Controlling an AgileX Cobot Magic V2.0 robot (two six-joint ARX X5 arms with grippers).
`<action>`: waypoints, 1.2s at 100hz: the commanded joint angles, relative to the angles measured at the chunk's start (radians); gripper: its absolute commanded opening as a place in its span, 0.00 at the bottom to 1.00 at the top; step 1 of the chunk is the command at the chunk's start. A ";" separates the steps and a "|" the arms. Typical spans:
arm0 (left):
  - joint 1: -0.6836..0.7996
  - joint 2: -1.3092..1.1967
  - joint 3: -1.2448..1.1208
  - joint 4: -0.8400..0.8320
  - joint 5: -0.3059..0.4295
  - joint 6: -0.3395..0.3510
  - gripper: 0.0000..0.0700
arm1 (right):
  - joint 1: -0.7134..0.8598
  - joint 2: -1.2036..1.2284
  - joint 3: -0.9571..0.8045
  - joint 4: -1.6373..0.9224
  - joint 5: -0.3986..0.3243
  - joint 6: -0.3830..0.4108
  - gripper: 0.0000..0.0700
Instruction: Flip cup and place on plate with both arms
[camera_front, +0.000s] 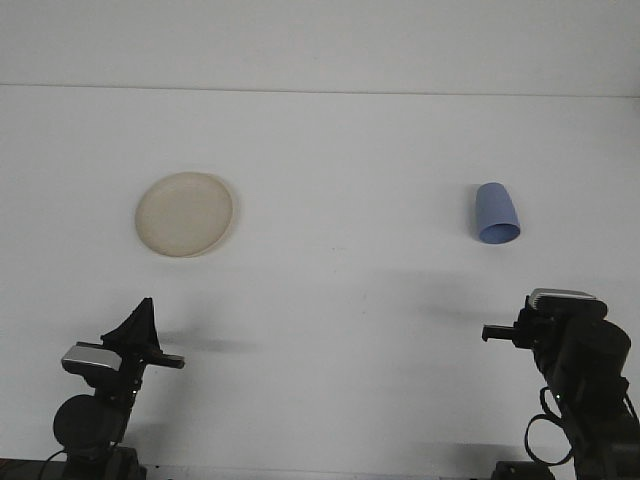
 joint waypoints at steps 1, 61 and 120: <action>-0.001 -0.002 -0.019 0.012 0.000 0.008 0.02 | 0.001 0.006 0.015 0.012 -0.001 0.019 0.30; -0.001 -0.002 -0.019 0.013 0.000 0.008 0.02 | -0.020 0.099 0.014 0.171 0.006 -0.006 0.74; -0.001 -0.002 -0.019 0.012 0.000 0.008 0.02 | -0.171 0.537 -0.195 0.847 -0.091 -0.059 0.80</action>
